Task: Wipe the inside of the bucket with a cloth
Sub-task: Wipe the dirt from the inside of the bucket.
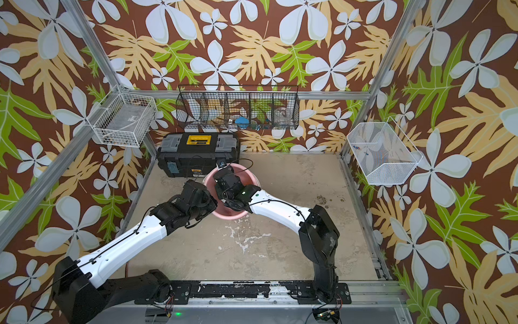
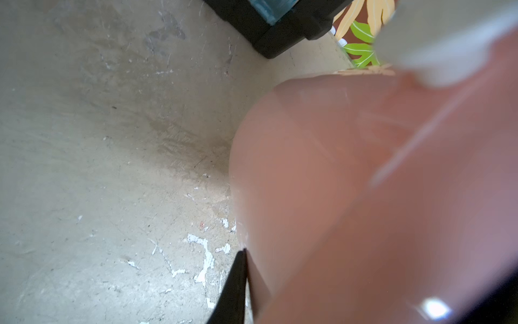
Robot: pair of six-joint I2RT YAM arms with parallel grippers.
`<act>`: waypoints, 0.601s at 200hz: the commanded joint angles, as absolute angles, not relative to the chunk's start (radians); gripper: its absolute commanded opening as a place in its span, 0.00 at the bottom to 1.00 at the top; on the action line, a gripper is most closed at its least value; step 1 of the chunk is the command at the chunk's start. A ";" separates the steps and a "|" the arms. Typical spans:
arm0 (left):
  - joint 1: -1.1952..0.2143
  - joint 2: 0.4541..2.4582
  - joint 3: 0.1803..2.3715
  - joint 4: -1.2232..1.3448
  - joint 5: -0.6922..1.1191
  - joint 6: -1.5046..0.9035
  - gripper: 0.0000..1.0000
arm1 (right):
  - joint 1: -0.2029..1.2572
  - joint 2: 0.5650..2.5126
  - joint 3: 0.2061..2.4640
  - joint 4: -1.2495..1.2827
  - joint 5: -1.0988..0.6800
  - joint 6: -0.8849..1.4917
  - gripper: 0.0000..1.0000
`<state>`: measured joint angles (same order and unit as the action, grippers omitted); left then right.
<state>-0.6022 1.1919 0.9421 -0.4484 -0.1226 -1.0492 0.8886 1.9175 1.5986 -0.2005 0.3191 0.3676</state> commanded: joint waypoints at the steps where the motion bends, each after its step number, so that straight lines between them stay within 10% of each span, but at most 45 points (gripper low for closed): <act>1: -0.602 1.168 0.944 -0.371 -0.071 -1.068 0.00 | 0.863 1.962 1.616 -0.217 0.346 0.461 0.00; 120: -0.601 1.213 0.930 -0.322 -0.016 -1.157 0.00 | 0.894 2.016 1.497 -0.156 0.311 0.531 0.00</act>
